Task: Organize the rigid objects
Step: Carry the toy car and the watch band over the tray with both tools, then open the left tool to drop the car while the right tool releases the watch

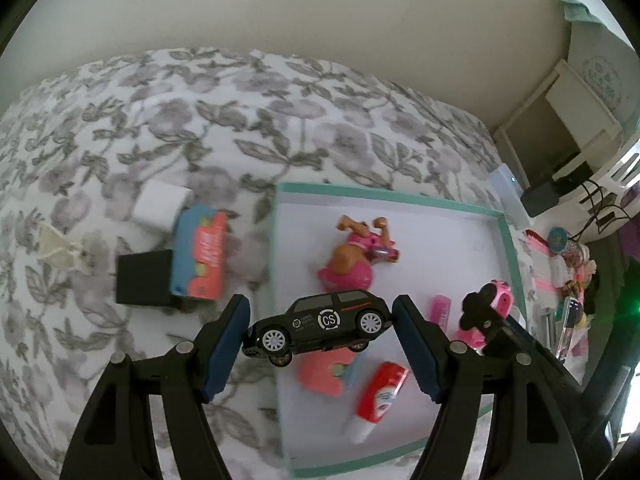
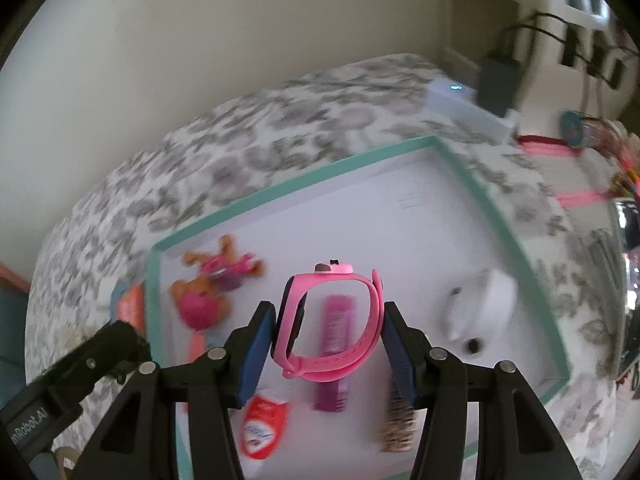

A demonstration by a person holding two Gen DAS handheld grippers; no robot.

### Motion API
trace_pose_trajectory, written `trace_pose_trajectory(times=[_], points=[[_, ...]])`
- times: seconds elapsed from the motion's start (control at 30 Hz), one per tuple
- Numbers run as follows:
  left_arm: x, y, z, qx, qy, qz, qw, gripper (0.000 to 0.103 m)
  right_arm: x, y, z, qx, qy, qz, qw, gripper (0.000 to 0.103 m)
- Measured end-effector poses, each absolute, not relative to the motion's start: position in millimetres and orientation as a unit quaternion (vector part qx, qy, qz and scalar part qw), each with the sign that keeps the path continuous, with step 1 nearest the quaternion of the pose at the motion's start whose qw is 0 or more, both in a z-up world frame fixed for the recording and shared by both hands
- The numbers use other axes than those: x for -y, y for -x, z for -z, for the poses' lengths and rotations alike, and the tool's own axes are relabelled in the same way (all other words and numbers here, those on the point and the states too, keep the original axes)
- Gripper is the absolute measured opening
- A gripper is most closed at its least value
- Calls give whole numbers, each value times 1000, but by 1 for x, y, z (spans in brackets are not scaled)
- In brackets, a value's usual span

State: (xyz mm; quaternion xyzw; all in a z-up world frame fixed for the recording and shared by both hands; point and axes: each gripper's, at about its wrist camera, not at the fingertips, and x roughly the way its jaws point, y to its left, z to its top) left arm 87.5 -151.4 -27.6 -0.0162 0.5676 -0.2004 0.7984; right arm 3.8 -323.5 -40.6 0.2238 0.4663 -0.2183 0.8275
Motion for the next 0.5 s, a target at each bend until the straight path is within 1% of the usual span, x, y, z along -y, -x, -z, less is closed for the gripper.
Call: trace_pose_trajectory(times=[0.5], points=[[196, -72, 30, -541, 2, 254, 801, 75, 352, 13, 33, -432, -244, 270, 825, 57]])
